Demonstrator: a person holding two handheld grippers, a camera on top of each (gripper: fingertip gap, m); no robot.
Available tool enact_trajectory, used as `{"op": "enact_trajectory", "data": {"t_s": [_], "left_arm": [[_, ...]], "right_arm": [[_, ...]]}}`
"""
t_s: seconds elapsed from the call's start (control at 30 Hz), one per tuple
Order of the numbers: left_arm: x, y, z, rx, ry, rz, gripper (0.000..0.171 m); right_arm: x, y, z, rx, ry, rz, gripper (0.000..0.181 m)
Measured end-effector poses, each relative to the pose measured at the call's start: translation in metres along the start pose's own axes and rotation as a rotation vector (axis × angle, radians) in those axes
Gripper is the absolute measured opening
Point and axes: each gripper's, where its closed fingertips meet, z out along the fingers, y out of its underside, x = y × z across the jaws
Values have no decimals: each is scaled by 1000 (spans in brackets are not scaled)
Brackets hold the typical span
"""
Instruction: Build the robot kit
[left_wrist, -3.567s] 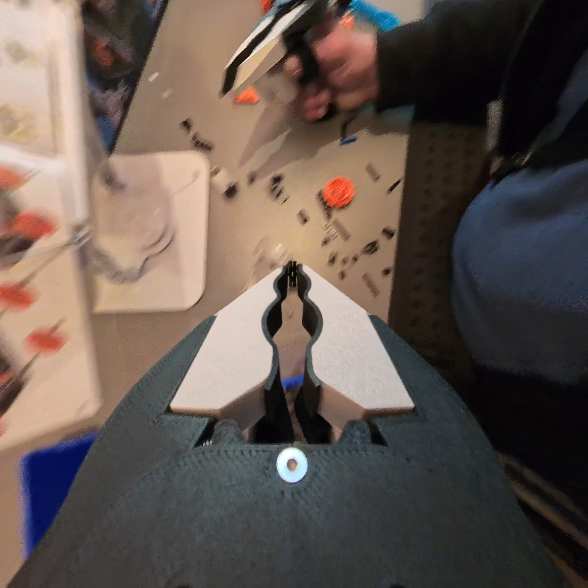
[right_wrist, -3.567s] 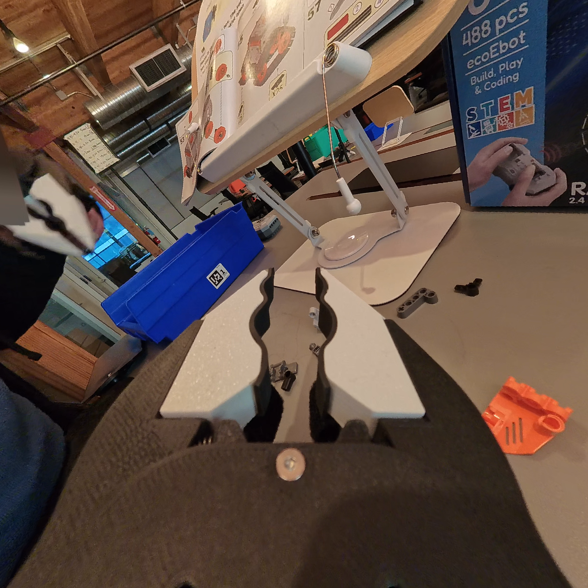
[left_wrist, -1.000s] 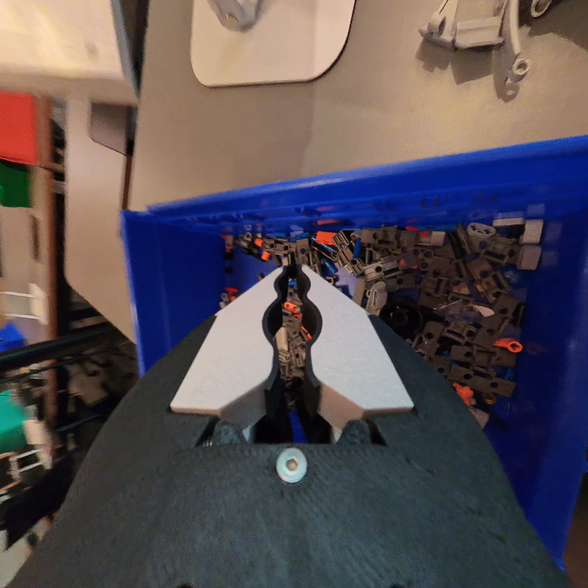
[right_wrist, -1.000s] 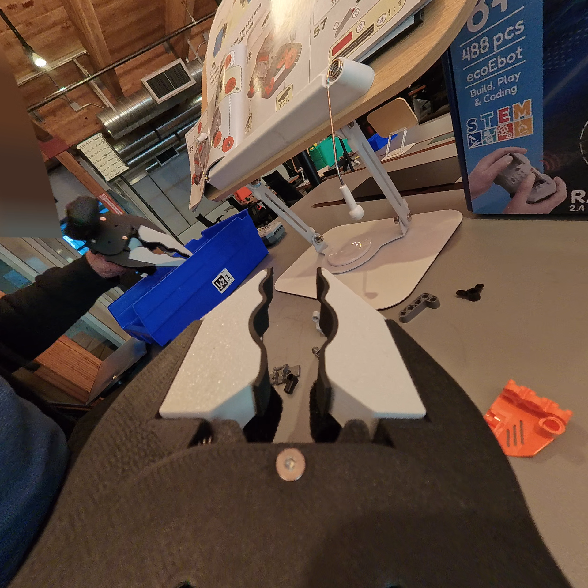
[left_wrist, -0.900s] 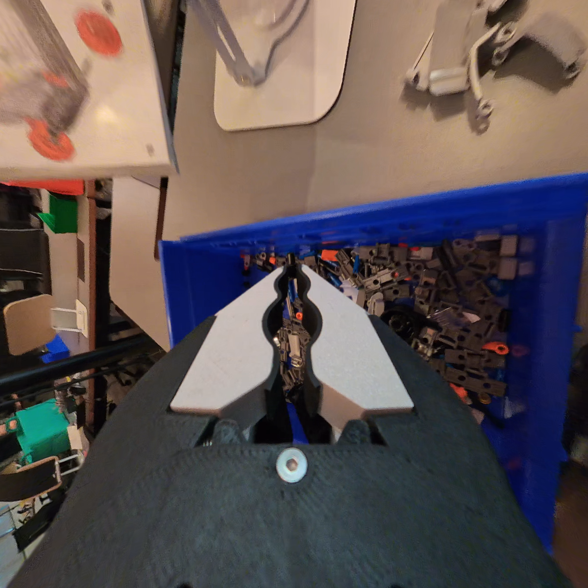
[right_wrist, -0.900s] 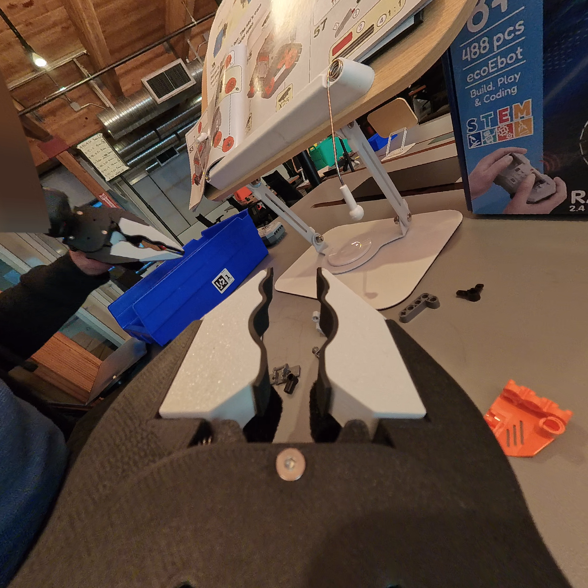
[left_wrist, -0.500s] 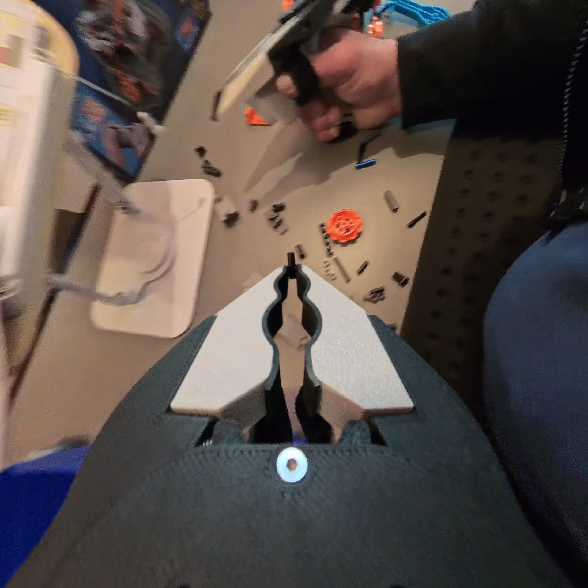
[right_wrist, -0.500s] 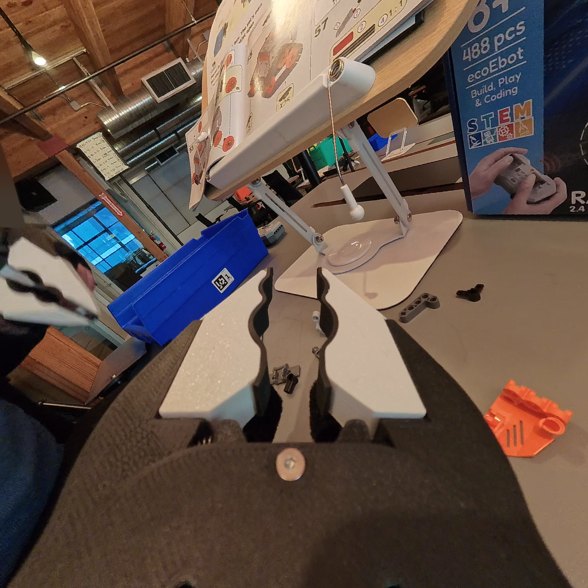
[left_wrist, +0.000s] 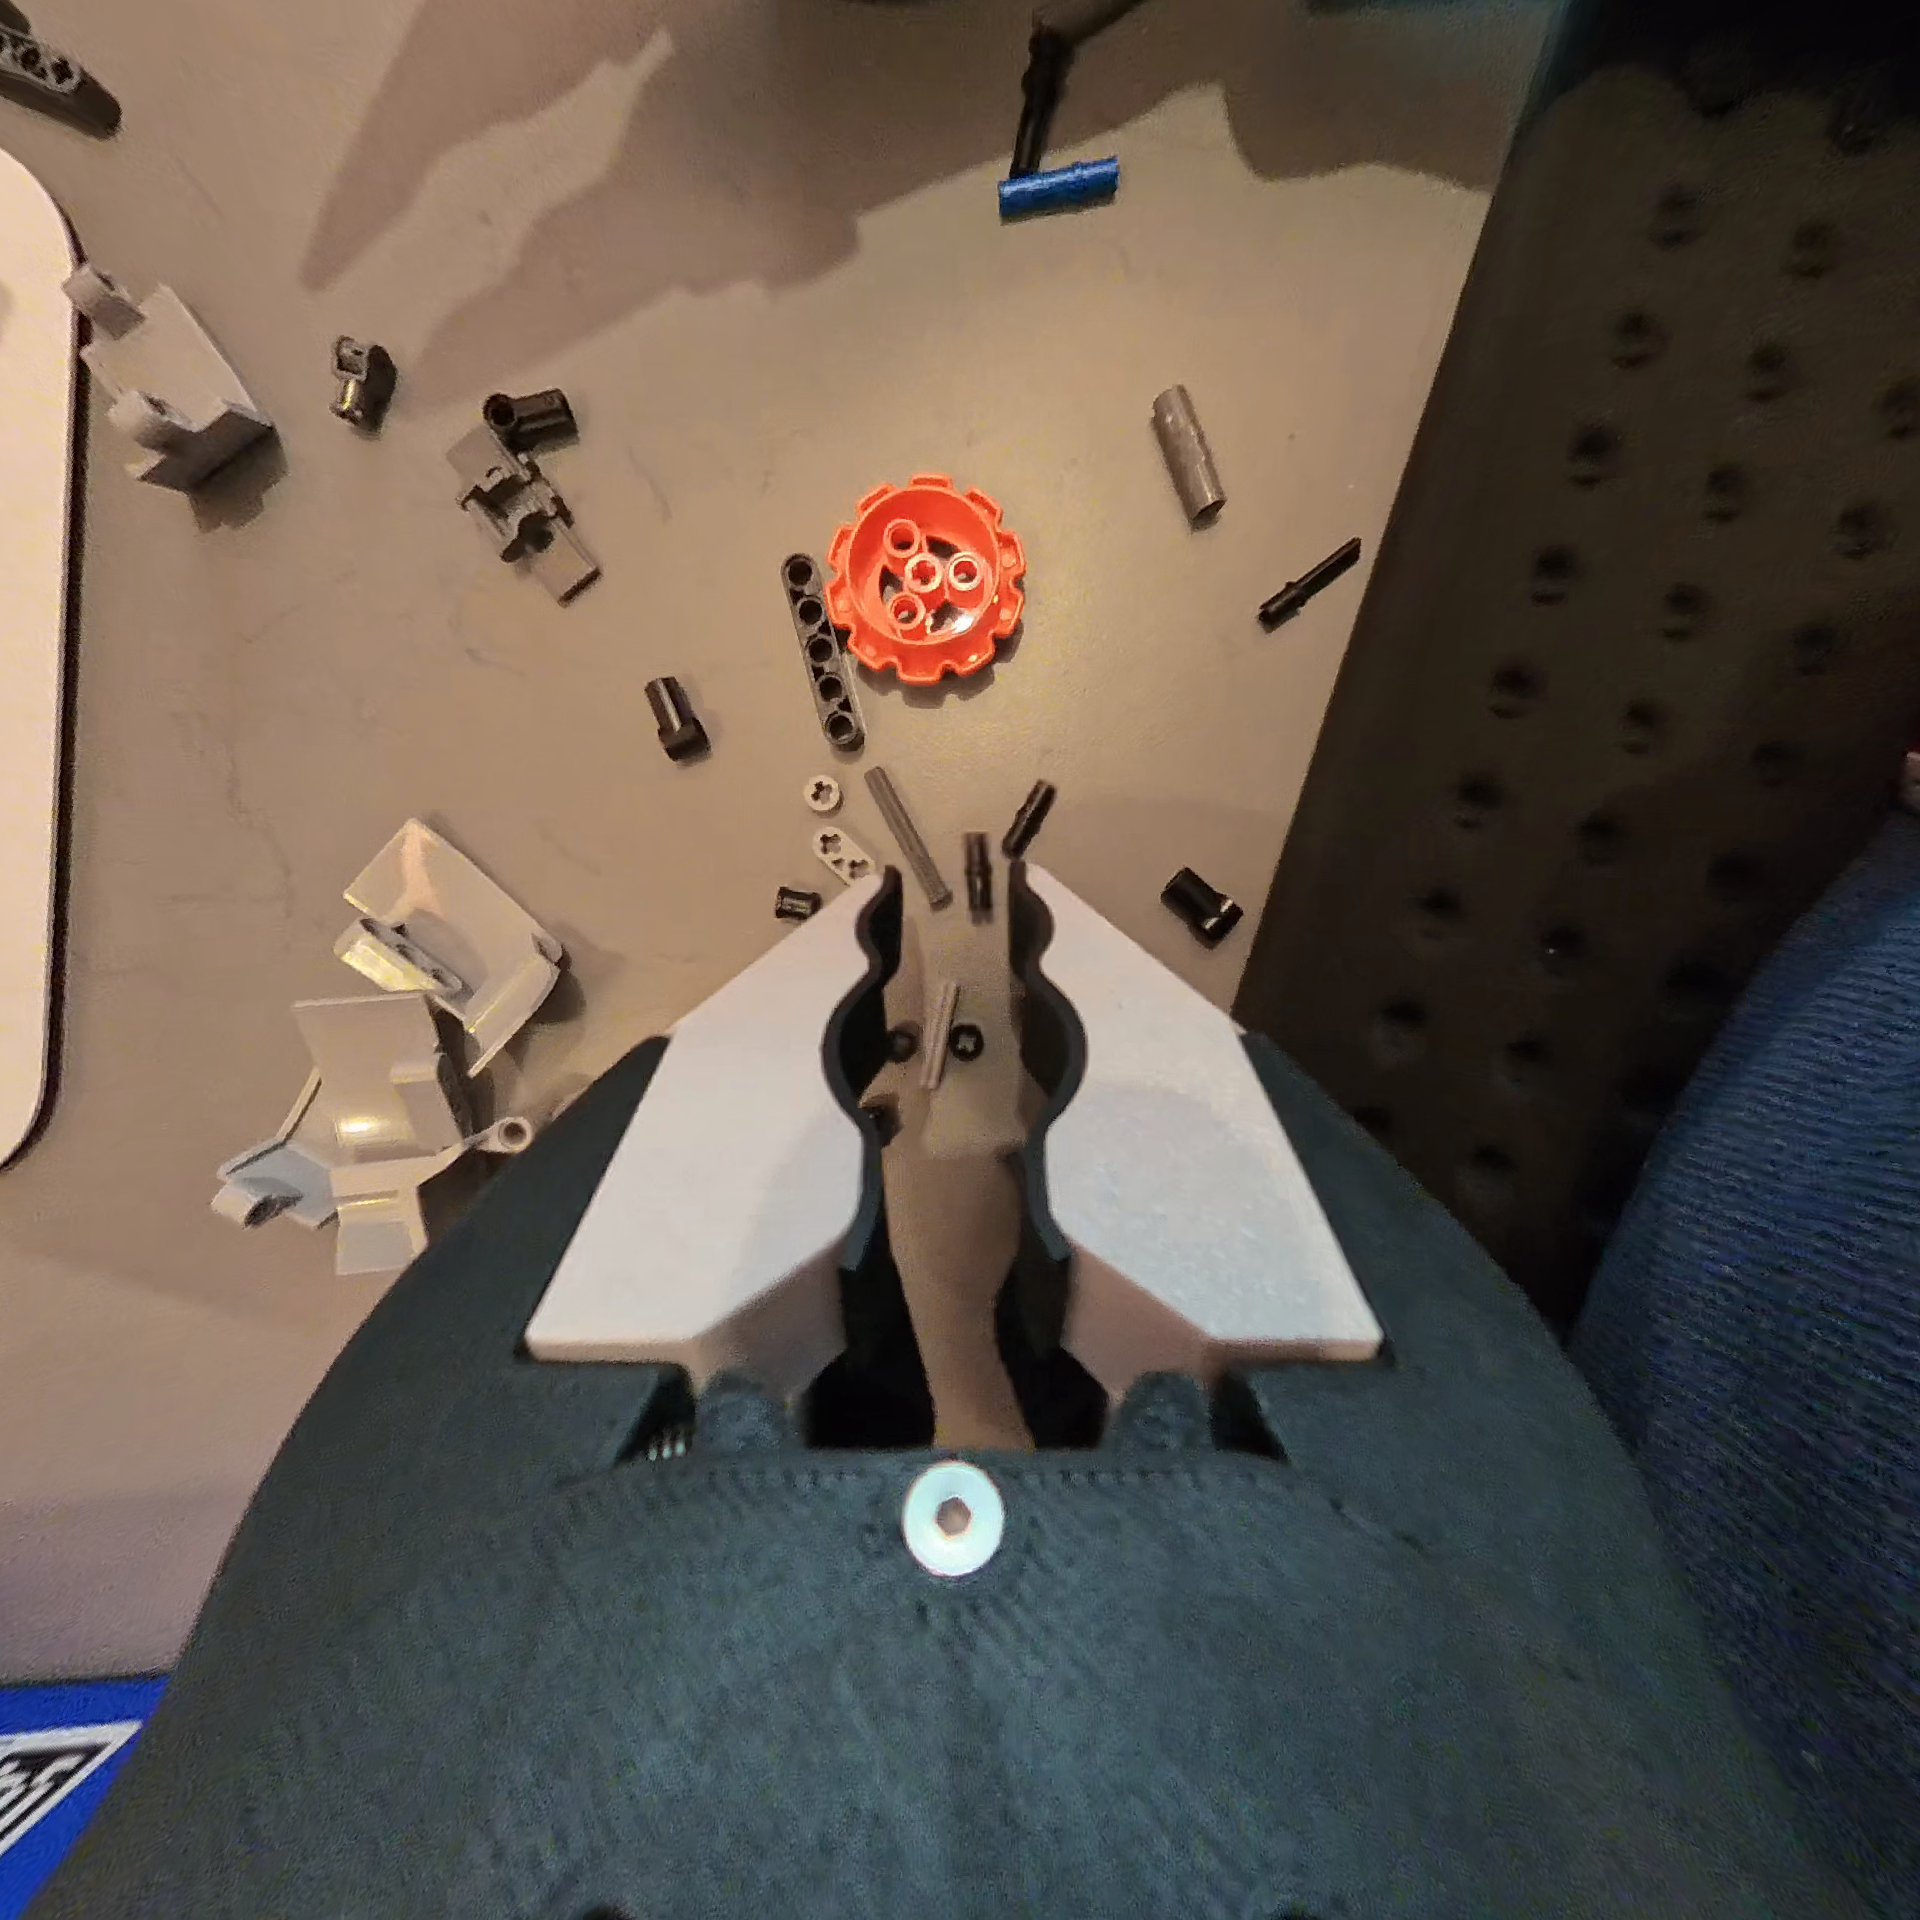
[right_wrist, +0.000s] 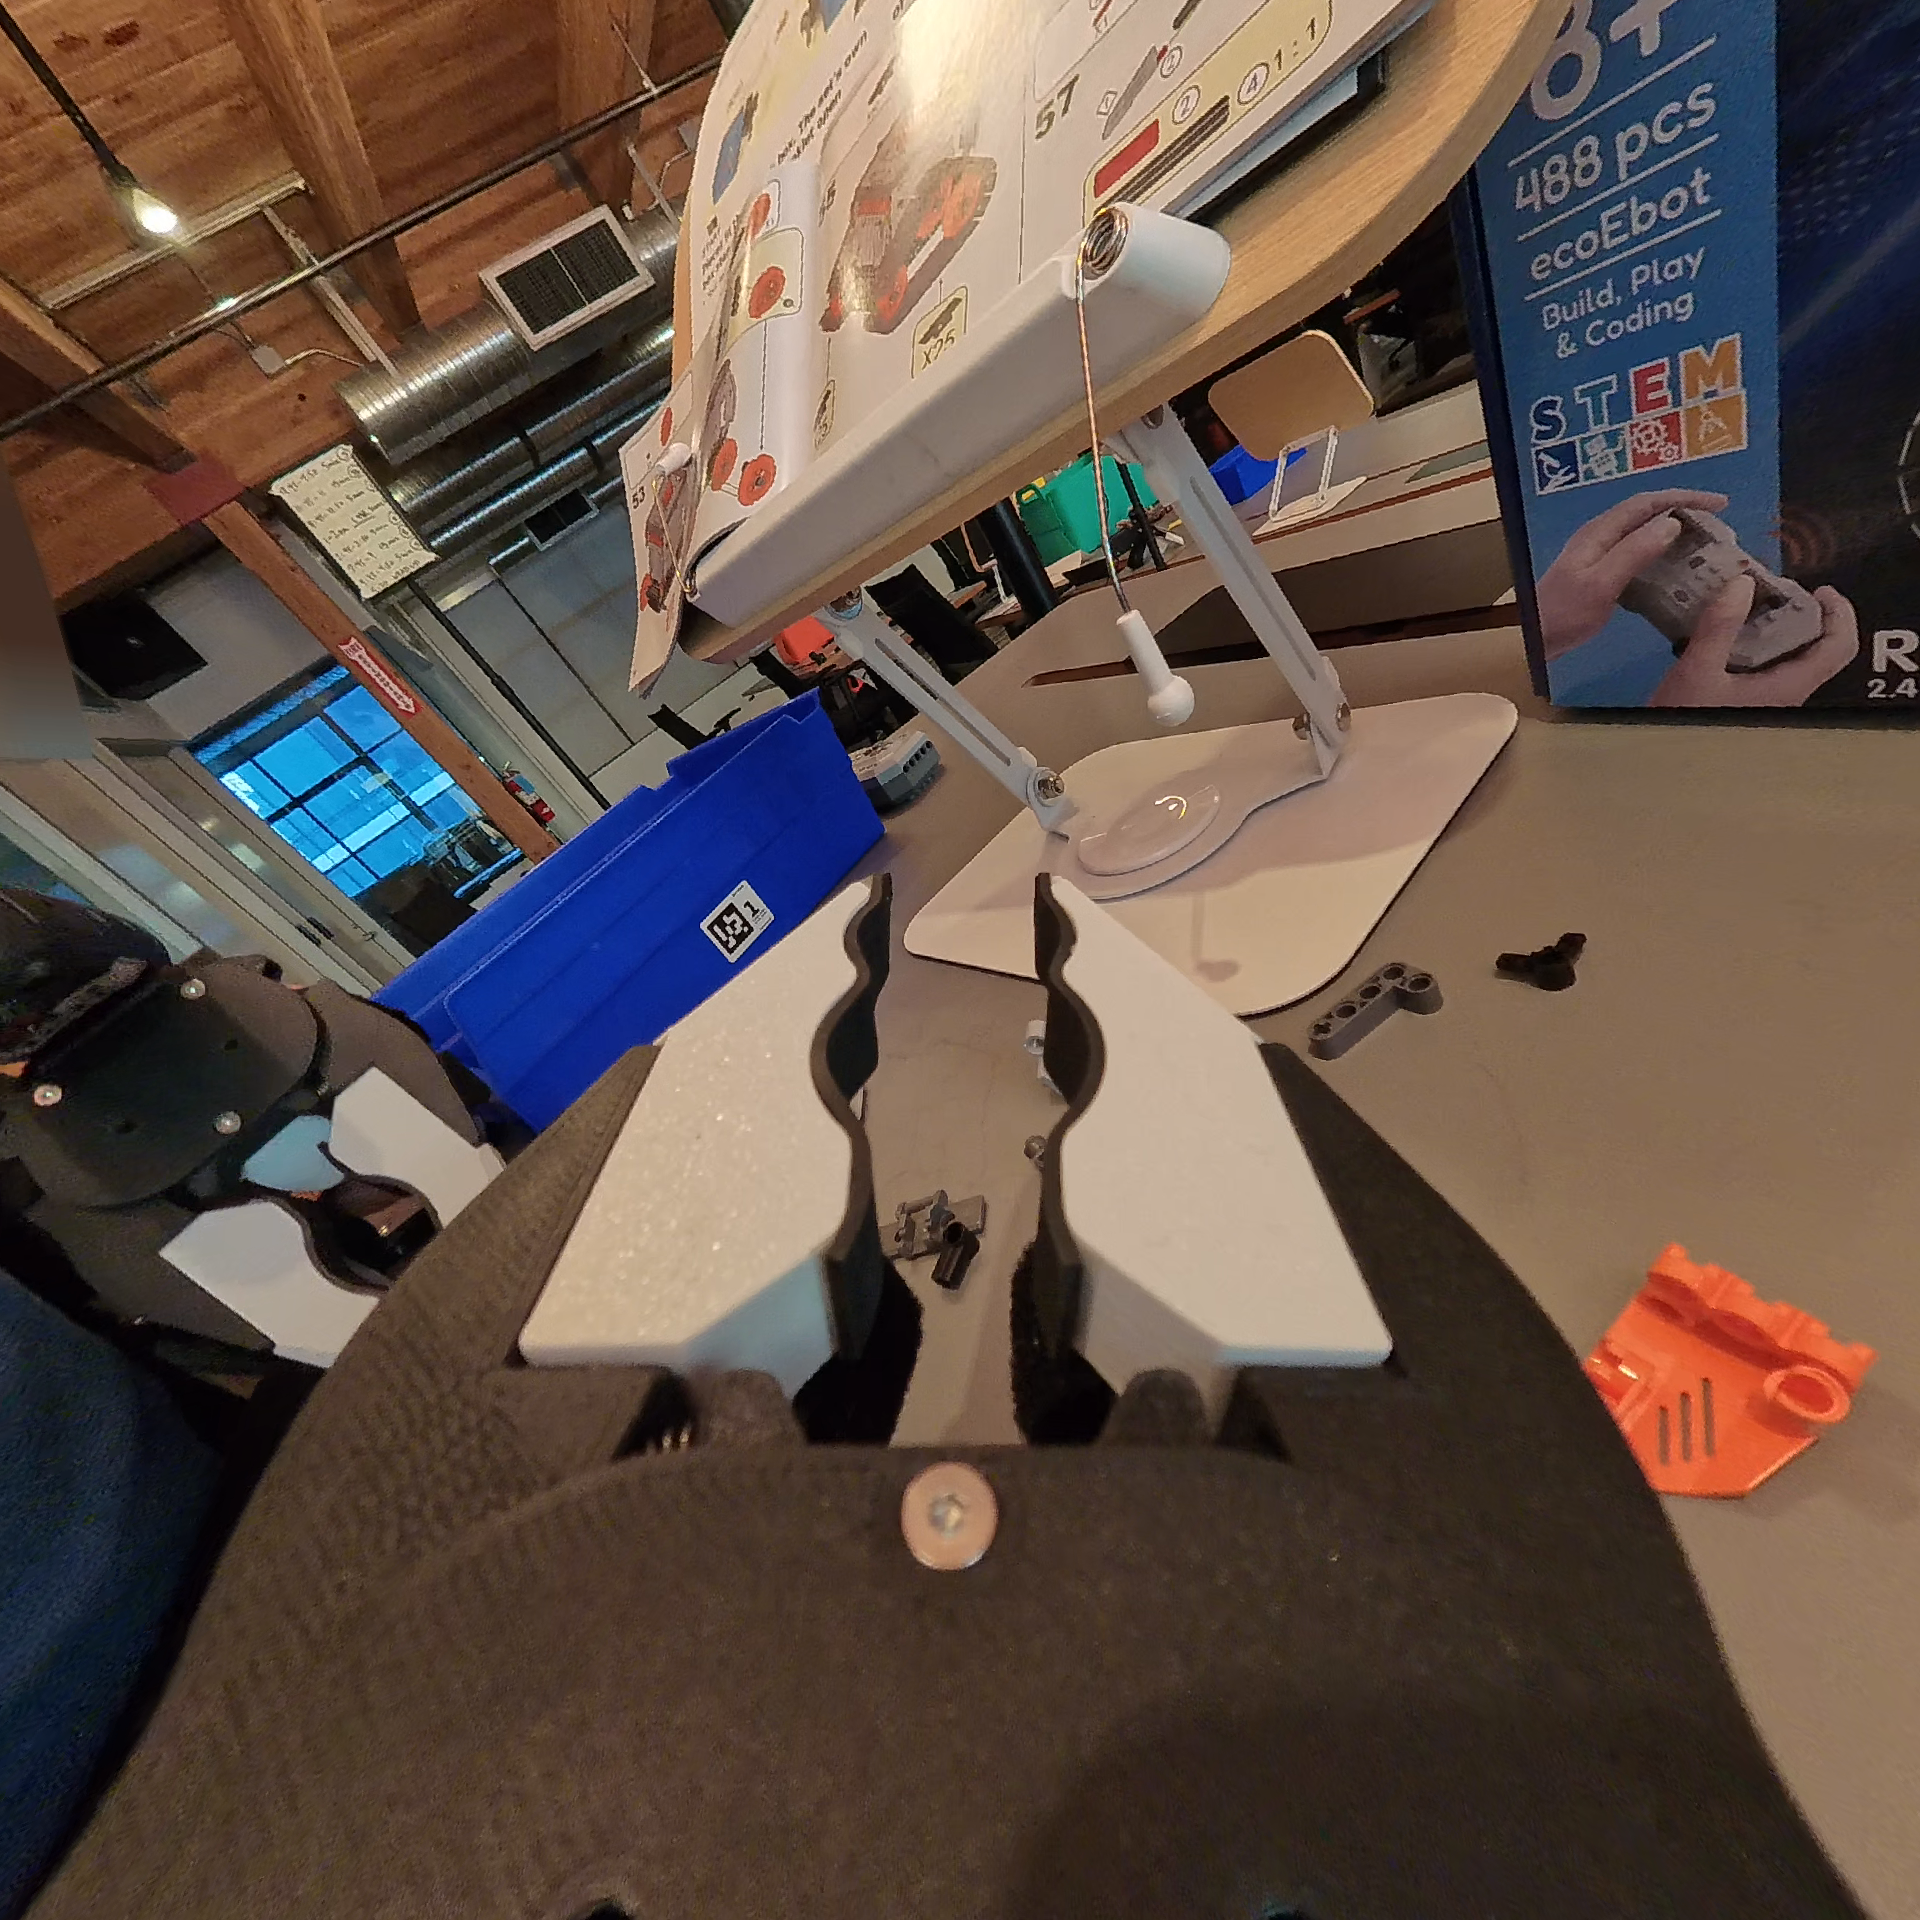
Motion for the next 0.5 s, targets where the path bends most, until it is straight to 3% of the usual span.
{"op": "enact_trajectory", "data": {"t_s": [0.07, 0.17, 0.27, 0.37, 0.43, 0.5], "left_arm": [[0, -5, -12, 27, 12, 7, 20], [-10, -32, -76, 199, 19, 2, 7], [-66, -22, -151, 279, -130, -18, 0], [-151, 54, -191, 131, -340, -148, 0], [-190, 108, -194, 43, -354, -270, 0], [-212, 146, -184, -29, -335, -300, 0]], "right_arm": [[0, 0, 0, 1, 0, 0, 25], [0, -1, -1, 7, -1, 2, 25], [0, -1, -1, 7, -1, 3, 25], [0, 0, 0, 2, -1, 3, 25], [0, 0, 0, 2, 0, 3, 25], [0, 0, 0, 0, 1, 0, 25]]}}
